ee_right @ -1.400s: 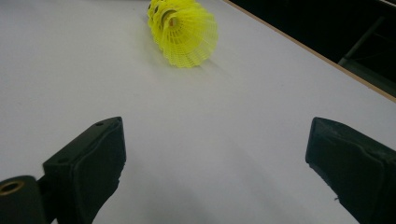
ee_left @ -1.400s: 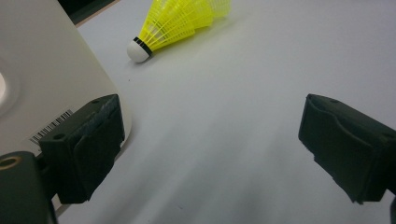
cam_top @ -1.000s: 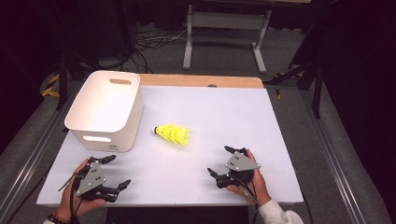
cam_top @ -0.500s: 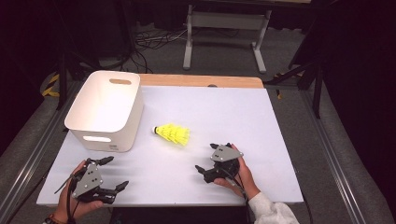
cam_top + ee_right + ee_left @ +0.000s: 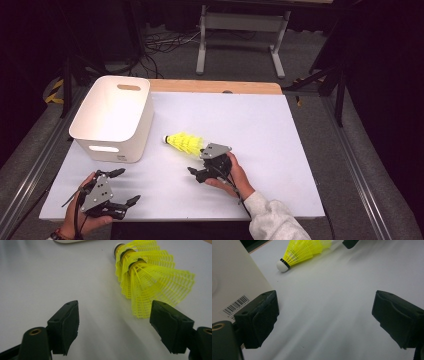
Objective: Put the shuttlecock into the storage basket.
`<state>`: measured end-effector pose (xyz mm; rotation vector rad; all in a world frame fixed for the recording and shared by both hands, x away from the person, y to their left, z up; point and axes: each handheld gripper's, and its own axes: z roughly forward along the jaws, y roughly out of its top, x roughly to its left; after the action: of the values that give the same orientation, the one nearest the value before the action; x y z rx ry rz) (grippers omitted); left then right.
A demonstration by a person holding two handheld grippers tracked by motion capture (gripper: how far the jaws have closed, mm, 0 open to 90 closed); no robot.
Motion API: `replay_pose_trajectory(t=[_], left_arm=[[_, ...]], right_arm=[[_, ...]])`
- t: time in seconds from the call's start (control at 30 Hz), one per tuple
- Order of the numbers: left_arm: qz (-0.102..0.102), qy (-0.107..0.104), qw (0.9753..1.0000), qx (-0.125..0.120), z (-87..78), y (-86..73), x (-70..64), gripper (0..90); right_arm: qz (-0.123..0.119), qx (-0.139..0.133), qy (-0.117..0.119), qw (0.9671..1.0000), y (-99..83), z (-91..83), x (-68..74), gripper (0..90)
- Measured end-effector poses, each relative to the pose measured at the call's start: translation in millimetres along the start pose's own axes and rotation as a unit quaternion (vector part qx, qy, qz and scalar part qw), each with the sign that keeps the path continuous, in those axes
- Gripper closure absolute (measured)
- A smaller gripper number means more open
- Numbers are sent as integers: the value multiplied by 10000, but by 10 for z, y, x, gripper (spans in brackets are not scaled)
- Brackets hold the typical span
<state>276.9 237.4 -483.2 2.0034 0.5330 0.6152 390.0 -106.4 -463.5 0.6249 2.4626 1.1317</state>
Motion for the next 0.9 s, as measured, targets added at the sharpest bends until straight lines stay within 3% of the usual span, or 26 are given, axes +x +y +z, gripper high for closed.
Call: replay_pose_trajectory(t=[0.43,0.53,0.8,0.9], left_arm=[[16,-7,10000,25,0,-1,-8,85],[35,-28,10000,49,3,0,-6,92],[71,-48,9999,90,13,4,-10,93],[62,-56,9999,90,17,3,-15,92]], right_arm=[[320,129,196,9992,243,353,-91,377],[344,93,127,9993,268,391,-91,396],[506,115,-346,9981,382,550,-128,411],[649,120,-476,9967,430,602,-153,478]])
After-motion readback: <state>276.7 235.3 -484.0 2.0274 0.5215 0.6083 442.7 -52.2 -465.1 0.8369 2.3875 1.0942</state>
